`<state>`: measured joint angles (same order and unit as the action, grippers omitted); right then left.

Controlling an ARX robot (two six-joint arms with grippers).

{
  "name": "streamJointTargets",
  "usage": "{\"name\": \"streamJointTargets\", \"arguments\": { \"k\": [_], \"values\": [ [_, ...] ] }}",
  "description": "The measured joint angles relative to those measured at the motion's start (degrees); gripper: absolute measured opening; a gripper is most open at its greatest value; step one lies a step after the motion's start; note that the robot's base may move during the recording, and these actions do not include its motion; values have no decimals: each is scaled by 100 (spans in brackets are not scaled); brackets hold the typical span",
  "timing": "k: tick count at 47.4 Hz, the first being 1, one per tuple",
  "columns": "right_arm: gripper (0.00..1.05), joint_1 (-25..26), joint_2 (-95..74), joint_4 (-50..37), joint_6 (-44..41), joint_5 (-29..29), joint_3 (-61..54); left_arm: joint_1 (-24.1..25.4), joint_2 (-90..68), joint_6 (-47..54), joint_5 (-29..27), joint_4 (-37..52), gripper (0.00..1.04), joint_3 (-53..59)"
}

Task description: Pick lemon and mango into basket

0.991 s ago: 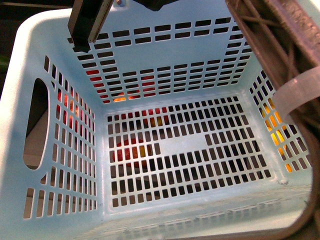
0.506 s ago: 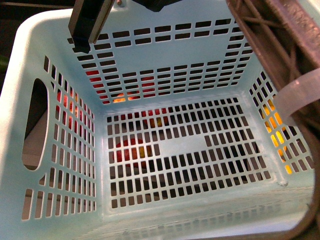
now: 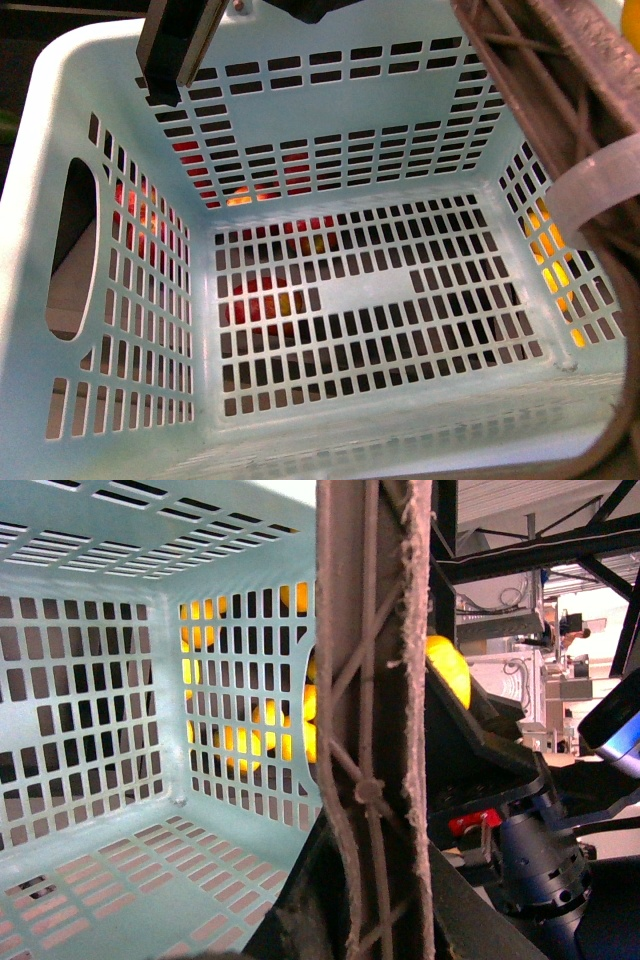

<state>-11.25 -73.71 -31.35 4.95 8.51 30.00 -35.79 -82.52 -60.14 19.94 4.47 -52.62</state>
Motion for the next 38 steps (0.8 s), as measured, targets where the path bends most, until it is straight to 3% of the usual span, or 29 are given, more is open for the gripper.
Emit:
{"name": "streamJointTargets", "arguments": {
  "k": [13,17,25,38],
  "values": [
    [60,-424,48,79,-11,-234,-269,0,-2,2,-2,0,6,0],
    [77,-444,66,203,-50,-282,-321,0,0,2,-2,0,6,0],
    [97,-343,258,356,-52,-391,-321,0,0,4,-2,0,6,0],
    [96,46,872,699,-52,-894,-299,2,-11,35,-42,-2,6,7]
  ]
}}
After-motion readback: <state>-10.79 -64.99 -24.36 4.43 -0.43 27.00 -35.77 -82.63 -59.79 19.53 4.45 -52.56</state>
